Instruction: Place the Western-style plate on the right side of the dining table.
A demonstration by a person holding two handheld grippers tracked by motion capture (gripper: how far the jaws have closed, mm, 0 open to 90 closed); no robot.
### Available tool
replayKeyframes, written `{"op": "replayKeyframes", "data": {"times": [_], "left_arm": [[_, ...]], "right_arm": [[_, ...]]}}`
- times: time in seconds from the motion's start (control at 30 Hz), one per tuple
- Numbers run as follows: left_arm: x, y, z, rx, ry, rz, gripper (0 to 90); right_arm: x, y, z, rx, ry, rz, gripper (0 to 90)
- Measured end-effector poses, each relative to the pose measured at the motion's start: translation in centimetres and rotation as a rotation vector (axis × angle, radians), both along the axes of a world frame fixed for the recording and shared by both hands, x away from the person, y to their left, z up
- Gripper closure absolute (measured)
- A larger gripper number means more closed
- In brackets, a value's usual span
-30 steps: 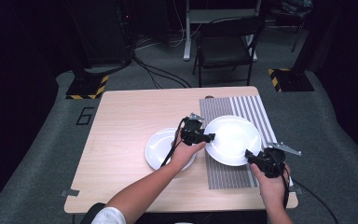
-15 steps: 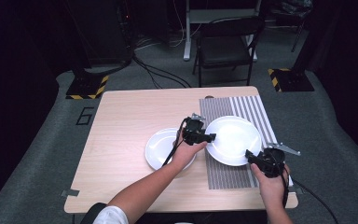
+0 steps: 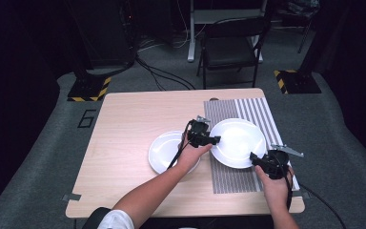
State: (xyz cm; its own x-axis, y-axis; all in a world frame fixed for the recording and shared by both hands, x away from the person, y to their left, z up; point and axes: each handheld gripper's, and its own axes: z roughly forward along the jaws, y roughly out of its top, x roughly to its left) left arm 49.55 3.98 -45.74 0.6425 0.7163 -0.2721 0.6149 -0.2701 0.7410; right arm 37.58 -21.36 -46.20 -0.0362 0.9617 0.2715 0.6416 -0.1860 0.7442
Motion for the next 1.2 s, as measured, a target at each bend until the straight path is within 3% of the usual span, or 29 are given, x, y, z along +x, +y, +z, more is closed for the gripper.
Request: {"op": "replayKeyframes", "data": {"times": [0.73,1.2], "left_arm": [[1.5,-0.6,-1.5,-0.009,0.026,0.038,52.7],[1.9,-1.3,-2.3,-0.018,0.035,0.036,52.7]], "right_arm": [[1.5,-0.1,-1.2,-0.004,0.015,-0.022,48.2],[2.0,-0.7,-1.7,-0.012,0.009,-0.034,48.5]]}}
